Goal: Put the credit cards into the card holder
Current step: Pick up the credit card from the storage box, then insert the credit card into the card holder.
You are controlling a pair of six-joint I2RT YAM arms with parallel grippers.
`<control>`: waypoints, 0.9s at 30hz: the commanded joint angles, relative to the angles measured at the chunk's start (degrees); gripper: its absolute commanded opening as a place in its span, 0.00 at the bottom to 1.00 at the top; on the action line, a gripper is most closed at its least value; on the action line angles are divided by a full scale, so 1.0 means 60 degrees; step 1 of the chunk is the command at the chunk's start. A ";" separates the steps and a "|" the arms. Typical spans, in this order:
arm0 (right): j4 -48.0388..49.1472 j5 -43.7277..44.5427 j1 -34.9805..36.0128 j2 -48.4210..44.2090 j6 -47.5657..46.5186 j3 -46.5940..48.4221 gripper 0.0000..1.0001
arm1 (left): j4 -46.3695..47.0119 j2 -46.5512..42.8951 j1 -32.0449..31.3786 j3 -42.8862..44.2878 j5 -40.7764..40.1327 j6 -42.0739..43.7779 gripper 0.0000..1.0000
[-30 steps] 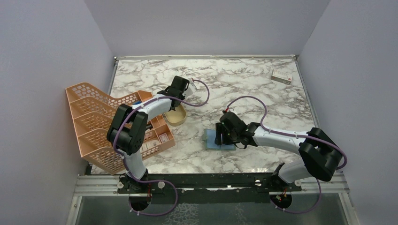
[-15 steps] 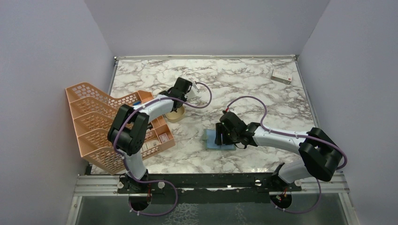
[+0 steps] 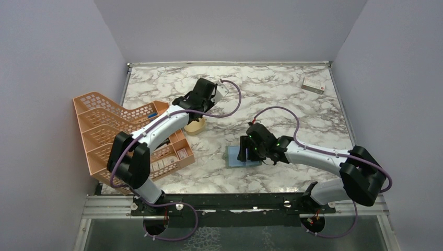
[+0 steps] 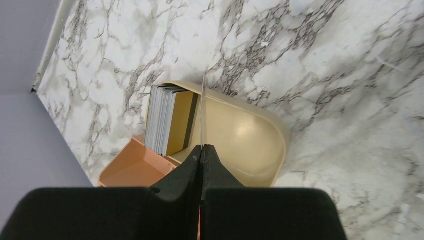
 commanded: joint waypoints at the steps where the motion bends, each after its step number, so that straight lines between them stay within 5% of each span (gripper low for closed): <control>1: -0.0537 0.0228 0.0067 -0.0129 -0.0075 0.0456 0.58 | -0.0107 -0.1101 0.0057 0.0051 0.1714 -0.2123 0.00; 13: -0.1287 0.1384 0.0067 -0.0740 -0.0295 0.0482 0.34 | 0.1299 -0.2302 0.0067 -0.0905 0.5959 -0.6705 0.00; 27: -0.1284 0.2113 0.0052 -0.0702 -0.0278 -0.0002 0.22 | 0.6726 -0.2660 -0.0091 -0.5236 0.7021 -1.2474 0.00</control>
